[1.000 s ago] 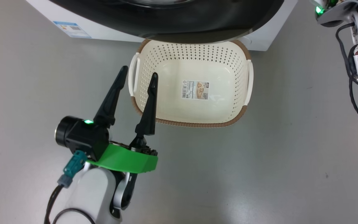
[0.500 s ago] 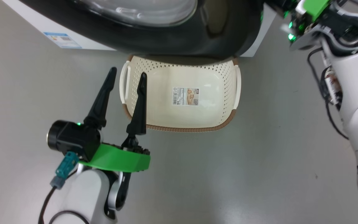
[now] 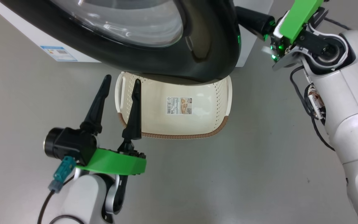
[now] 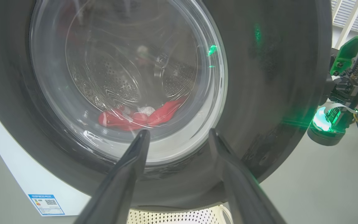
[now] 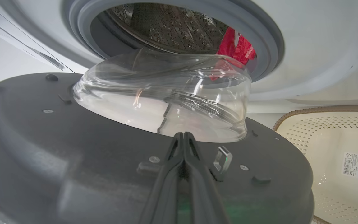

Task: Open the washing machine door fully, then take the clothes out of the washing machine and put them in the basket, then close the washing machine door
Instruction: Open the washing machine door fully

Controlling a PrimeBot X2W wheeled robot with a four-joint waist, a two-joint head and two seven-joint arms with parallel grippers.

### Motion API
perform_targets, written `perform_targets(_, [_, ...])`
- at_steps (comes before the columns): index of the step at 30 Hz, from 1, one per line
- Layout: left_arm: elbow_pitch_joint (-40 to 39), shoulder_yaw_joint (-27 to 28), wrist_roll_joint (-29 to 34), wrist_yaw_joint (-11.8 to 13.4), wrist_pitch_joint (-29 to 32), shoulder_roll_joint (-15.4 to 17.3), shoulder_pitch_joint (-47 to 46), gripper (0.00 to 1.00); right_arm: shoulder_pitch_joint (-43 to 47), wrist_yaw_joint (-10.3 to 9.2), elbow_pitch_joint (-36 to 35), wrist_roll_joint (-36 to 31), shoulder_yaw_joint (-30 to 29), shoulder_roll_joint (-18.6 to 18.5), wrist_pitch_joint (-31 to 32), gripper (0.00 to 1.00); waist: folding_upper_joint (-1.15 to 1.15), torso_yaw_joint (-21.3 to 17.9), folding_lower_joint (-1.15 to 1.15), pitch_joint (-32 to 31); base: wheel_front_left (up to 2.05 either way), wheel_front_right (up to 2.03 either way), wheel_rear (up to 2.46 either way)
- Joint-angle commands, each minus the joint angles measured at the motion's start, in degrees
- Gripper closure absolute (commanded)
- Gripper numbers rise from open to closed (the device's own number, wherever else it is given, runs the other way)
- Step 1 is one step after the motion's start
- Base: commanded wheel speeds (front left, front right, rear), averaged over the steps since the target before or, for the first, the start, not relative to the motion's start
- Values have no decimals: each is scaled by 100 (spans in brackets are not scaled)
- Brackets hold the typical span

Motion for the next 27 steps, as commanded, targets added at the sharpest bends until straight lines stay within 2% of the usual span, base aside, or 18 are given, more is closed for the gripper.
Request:
perform_targets(1, [-136,203,33,4,-44,108,143,0,123,21,-188,-68,72,181,19,100,0,-18,0,-20,0,0,0])
perform_targets(7, [-156,202,24,16,-44,108,185,0,184,21,-205,-111,144,204,-31,100,0,-37,0,-20,0,0,0])
perform_targets(8, [-160,197,21,20,-44,108,189,0,187,21,-217,-142,160,203,-67,98,0,-38,0,-14,0,0,0])
perform_targets(9, [-163,193,20,23,-44,108,190,0,190,21,-226,-188,162,194,-152,91,0,-39,0,-8,0,0,0])
perform_targets(10, [-165,190,18,25,-44,108,189,0,189,21,-235,-251,168,178,-258,75,0,-40,0,0,0,0,0])
perform_targets(11, [-159,198,14,20,-44,108,178,0,194,21,-236,-314,181,164,-358,48,0,-42,0,9,0,0,0])
perform_targets(12, [-149,210,6,11,-44,108,164,0,201,21,-251,-385,206,143,-448,7,0,-45,0,19,0,0,0])
perform_targets(13, [-145,219,-1,5,-44,108,153,0,214,21,-265,-446,218,122,-556,0,0,-48,0,27,0,0,0])
perform_targets(19, [-162,255,-3,25,-44,108,145,0,452,21,-653,-941,330,-144,-1614,0,0,-111,0,32,0,0,0])
perform_targets(27, [-176,452,5,3,-44,108,178,0,919,21,-1139,-2132,1121,-702,-3396,0,0,-294,0,-9,0,0,0])
